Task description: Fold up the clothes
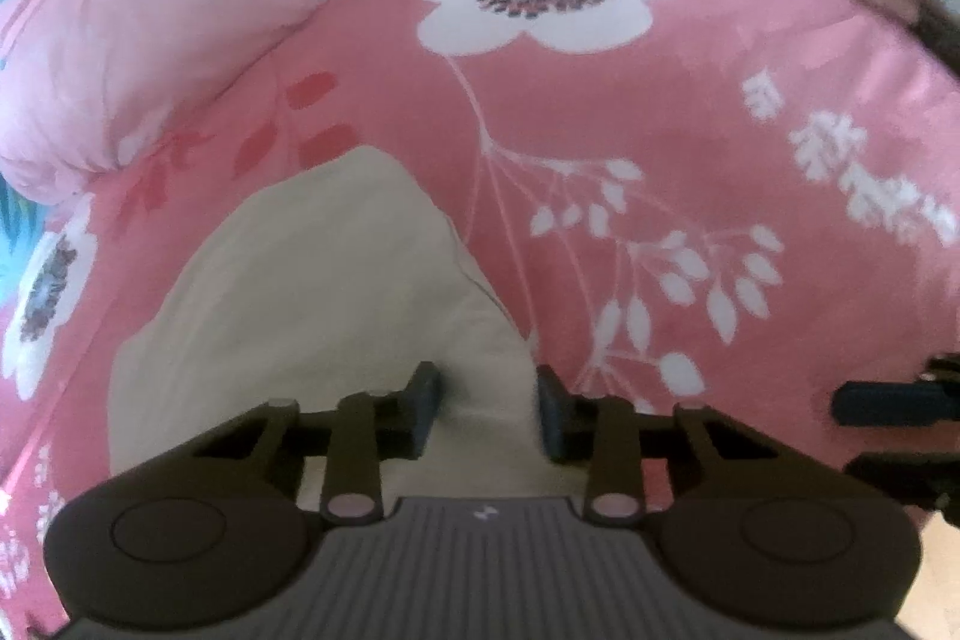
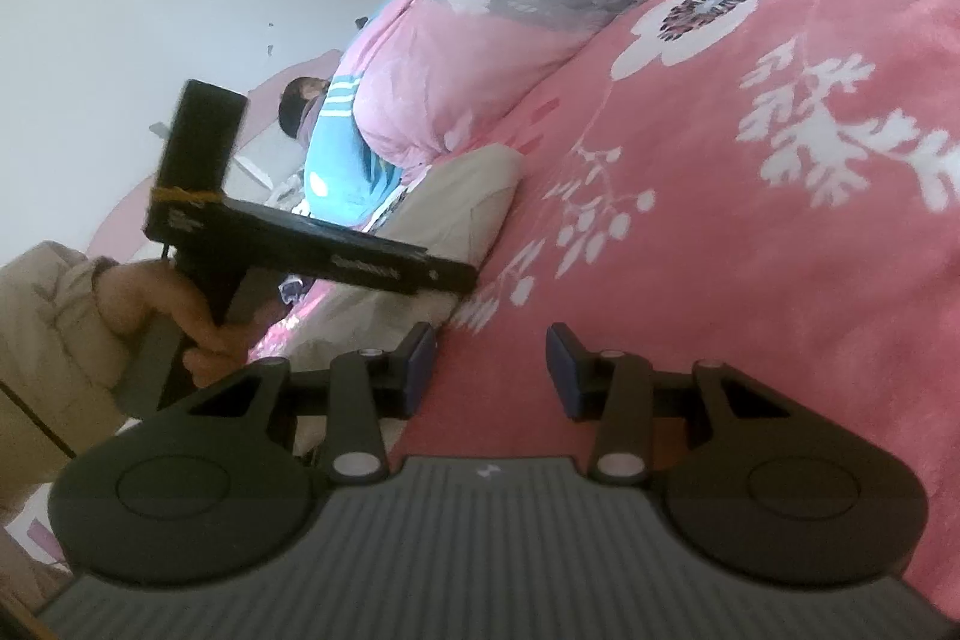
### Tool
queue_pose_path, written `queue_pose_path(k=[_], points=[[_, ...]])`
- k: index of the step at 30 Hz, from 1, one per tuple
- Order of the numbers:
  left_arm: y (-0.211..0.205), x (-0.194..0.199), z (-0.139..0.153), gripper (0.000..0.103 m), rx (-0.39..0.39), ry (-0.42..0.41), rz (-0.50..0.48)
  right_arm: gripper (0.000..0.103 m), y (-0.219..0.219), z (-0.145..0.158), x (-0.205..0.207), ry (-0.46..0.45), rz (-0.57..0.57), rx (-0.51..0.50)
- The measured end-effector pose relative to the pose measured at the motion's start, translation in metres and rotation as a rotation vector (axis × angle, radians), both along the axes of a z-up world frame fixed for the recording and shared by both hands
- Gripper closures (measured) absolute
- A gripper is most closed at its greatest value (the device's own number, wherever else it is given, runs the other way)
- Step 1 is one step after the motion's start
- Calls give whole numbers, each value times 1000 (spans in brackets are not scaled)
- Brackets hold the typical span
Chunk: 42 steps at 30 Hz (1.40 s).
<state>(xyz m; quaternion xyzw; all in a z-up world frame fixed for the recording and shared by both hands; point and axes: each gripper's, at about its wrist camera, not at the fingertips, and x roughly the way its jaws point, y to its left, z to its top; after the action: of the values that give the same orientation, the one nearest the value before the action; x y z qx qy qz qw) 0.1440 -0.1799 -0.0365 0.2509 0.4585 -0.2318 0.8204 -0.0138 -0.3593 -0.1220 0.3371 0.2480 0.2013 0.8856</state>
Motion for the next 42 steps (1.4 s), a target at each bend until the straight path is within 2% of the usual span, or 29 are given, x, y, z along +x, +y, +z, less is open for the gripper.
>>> queue_pose_path(k=[5, 12, 14, 16, 17, 23, 27, 30, 32, 34, 36, 38, 42], points=[[11, 6, 7, 72, -62, 21, -2, 63, -7, -5, 18, 26, 21, 154], [20, 13, 13, 74, -120, 52, 2, 63, 10, -22, 70, 96, 131, 348], [21, 15, 13, 74, -129, 58, 5, 69, 16, -28, 80, 102, 169, 402], [22, 16, 13, 74, -133, 64, 3, 83, 23, -32, 84, 93, 211, 451], [22, 16, 12, 74, -133, 67, 0, 87, 25, -33, 83, 88, 221, 468], [25, 17, 11, 75, -146, 73, -9, 94, 25, -35, 64, 96, 268, 466], [27, 18, 10, 75, -153, 75, -14, 94, 26, -31, 49, 113, 307, 396], [27, 18, 11, 76, -156, 74, -14, 92, 12, -30, 55, 82, 232, 449], [27, 19, 11, 76, -163, 79, -9, 92, 6, -34, 64, 103, 189, 480], [27, 21, 11, 76, -169, 85, -2, 92, 11, -36, 70, 134, 170, 453], [27, 21, 11, 76, -173, 87, 2, 92, 23, -34, 70, 145, 206, 425], [26, 22, 9, 76, -176, 89, 4, 92, 36, -37, 64, 153, 288, 478], [22, 20, 1, 73, -164, 90, 1, 92, 56, -37, 40, 168, 373, 412]])
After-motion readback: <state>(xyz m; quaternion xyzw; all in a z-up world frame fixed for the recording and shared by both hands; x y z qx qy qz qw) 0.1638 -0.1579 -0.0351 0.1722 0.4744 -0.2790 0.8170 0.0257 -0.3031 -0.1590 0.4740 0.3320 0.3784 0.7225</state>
